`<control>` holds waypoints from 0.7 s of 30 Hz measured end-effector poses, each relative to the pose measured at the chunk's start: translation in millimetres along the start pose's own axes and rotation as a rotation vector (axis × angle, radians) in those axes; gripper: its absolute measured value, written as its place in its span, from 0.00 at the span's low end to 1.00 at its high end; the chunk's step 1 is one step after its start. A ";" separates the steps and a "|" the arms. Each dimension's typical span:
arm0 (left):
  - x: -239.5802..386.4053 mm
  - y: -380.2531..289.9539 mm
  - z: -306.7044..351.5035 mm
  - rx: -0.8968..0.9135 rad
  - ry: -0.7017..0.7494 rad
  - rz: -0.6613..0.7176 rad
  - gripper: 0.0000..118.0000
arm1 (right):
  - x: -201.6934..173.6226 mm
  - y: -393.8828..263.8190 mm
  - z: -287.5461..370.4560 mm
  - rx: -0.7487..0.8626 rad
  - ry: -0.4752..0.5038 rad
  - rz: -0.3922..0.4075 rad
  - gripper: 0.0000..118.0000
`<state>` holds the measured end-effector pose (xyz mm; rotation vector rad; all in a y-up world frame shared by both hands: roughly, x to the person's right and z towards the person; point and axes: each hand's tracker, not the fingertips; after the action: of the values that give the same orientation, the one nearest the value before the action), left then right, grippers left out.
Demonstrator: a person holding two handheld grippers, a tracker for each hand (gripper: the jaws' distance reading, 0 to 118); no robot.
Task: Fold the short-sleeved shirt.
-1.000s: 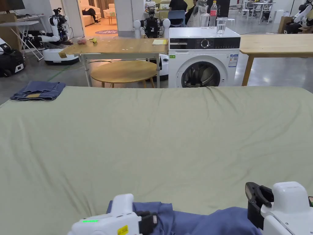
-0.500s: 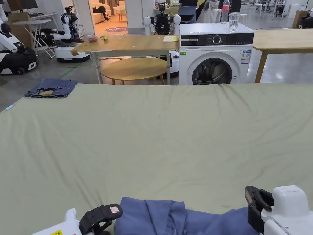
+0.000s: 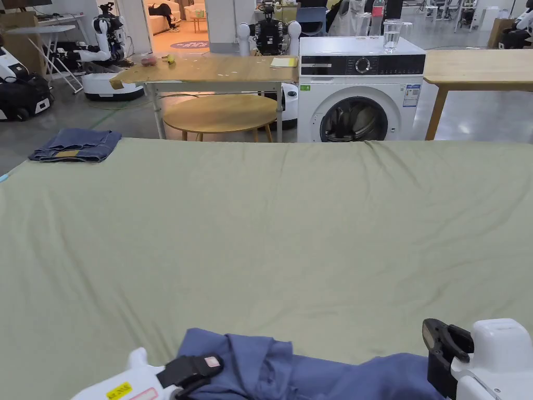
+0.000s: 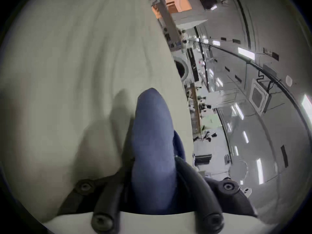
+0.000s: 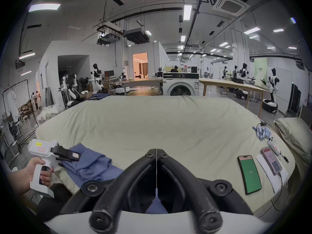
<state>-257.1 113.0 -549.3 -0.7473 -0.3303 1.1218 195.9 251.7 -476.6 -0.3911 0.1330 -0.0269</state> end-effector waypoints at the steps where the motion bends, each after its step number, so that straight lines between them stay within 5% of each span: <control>1: 3.4 9.1 13.5 0.032 0.045 -0.062 0.08 | 0.6 0.5 0.0 0.000 0.000 0.001 0.00; 7: 44.4 50.2 84.0 0.178 0.289 -0.404 0.08 | -2.7 2.8 -3.8 0.003 -0.001 0.008 0.00; 10: 92.5 25.0 85.1 0.183 0.298 -0.583 0.08 | -4.3 2.6 -4.3 0.003 0.003 0.010 0.00; 15: 156.3 -55.0 22.9 0.140 0.372 -0.992 0.08 | -1.8 -0.5 0.6 0.005 -0.001 0.010 0.00; 21: 157.0 -155.4 -80.9 -0.094 0.506 -1.225 0.08 | 10.2 -7.8 11.0 0.008 -0.024 -0.004 0.00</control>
<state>-36.2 188.6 -519.7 -0.6975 -0.3239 -0.2417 207.4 248.2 -464.8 -0.3838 0.1085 -0.0267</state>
